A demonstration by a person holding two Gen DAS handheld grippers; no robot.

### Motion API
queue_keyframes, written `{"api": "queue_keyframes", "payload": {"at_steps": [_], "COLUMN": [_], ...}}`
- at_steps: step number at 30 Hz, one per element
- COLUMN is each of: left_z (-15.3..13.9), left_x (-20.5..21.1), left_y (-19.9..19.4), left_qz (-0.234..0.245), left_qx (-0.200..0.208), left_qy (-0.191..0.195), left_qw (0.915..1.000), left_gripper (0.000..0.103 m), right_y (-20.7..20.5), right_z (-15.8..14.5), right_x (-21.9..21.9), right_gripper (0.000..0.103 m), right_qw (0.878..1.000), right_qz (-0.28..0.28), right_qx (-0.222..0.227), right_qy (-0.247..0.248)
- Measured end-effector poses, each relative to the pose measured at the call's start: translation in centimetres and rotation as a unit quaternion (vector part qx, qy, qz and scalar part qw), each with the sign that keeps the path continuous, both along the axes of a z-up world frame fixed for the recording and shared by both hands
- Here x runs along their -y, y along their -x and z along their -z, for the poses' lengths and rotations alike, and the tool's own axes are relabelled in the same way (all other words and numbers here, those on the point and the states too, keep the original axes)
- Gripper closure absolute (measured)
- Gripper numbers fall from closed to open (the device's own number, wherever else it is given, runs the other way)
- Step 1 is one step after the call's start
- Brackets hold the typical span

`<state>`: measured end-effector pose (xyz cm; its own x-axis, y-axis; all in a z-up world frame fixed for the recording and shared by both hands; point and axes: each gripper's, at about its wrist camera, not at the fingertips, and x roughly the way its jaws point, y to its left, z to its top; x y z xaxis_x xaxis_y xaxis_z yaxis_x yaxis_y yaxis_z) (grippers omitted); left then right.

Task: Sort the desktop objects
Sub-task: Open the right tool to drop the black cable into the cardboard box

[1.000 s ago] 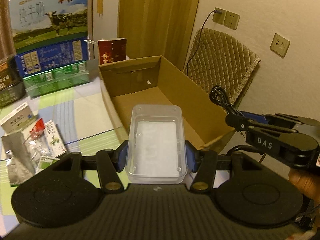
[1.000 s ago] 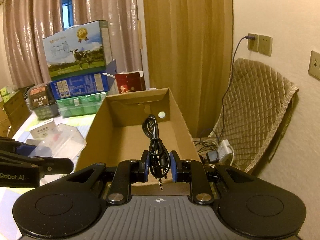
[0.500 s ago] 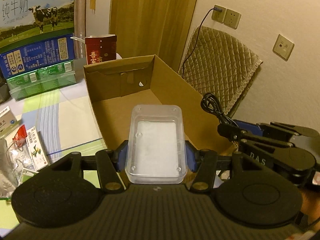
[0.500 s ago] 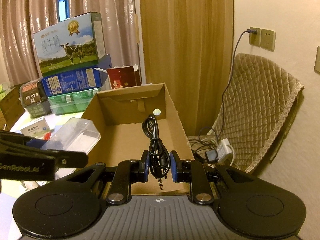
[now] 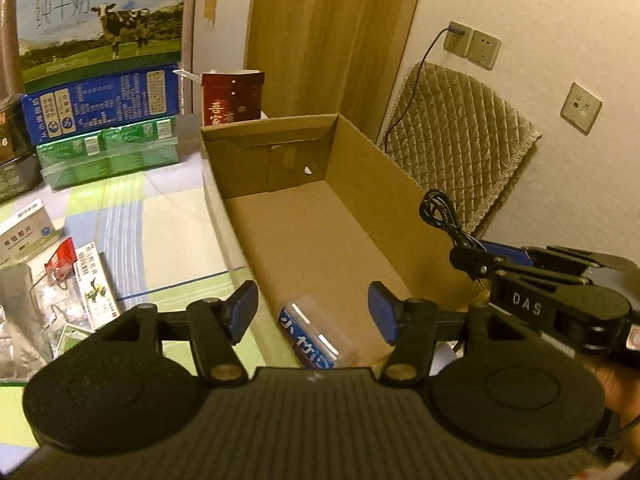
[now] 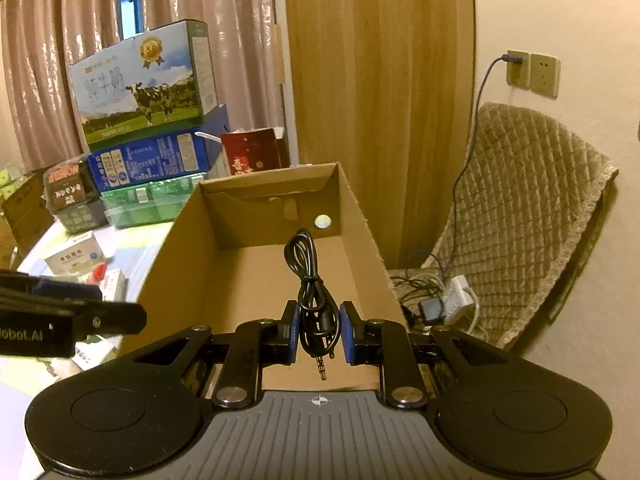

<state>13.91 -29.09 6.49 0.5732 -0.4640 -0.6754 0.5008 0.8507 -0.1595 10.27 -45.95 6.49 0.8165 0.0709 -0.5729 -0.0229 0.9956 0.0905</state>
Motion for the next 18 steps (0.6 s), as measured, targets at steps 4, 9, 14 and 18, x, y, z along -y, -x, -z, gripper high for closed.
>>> {"api": "queue_keyframes", "payload": {"at_steps": [4,9,14,18], "left_z": [-0.1,-0.3,-0.2,-0.2], "left_x": [-0.9,-2.7,-5.2,-7.3], "left_y": [0.2,1.1,2.5,4.1], "left_qz": [-0.010,-0.021,-0.042,-0.058], "left_qx": [-0.001,0.004,0.002,0.007], "left_qy": [0.003,0.001,-0.004,-0.014], "left_qw": [0.9999,0.9998,0.9991,0.9982], "left_gripper": [0.047,0.044,0.041,0.036], "right_y": [-0.7,0.6,3.3,5.6], "right_z": [0.0,-0.3,-0.7,-1.2], "right_x": [0.0,0.8,0.8,-0.2], "right_gripper": [0.082,0.059,0.048,0.036], "right_qw": [1.000,0.999,0.999,0.999], "right_qz": [0.002,0.016,0.024,0.012], "right_qx": [0.004,0.016,0.021,0.025], "right_qy": [-0.012,-0.023,-0.033,-0.045]}}
